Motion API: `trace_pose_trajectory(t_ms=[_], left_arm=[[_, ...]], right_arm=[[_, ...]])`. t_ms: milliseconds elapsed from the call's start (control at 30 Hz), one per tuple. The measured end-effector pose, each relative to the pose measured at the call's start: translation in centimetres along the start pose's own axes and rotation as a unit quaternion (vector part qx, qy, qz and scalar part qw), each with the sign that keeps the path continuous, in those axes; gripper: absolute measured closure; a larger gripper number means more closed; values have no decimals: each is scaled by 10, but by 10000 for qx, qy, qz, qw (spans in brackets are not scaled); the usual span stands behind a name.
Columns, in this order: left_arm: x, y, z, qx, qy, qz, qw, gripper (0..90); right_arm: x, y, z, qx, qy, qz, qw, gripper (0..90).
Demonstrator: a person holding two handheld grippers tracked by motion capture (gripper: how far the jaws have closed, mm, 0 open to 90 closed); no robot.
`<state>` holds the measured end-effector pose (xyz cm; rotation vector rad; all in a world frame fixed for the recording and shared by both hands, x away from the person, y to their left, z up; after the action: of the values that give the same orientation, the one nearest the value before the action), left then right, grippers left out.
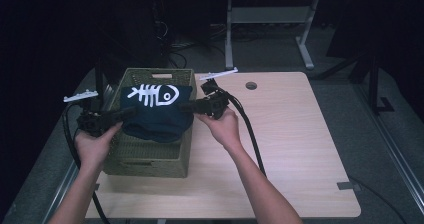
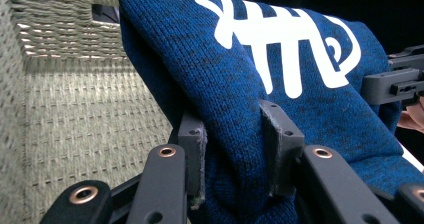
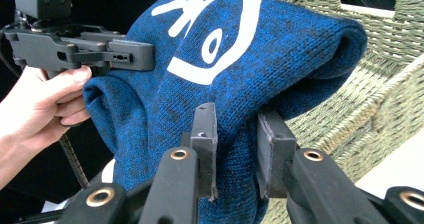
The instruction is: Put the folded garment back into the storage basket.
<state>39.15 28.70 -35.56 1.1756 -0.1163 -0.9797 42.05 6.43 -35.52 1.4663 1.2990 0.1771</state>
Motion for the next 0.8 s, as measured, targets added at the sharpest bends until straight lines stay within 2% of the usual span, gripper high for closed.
trace_pose_trajectory(t_ms=[267,800], left_arm=[[-7,-4,-13,-70,107,-24,9999,667],[-9,-15,-33,-190,327,-143,9992,663]], right_arm=[[16,0,-6,7,28,-55,10000,728],[41,-7,-9,29,-1,-192,9998,725]])
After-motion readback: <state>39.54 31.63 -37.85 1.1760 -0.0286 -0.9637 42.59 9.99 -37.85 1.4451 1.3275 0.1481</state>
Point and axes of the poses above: each handheld gripper's, and its own axes: x roughly forward along the jaws, y roughly out of its top, z roughly to its right, the point moved 8 cm from there along x, roughly forward along the jaws, and after that the axes turned 9 degrees about -y, right-handed, at the moved point
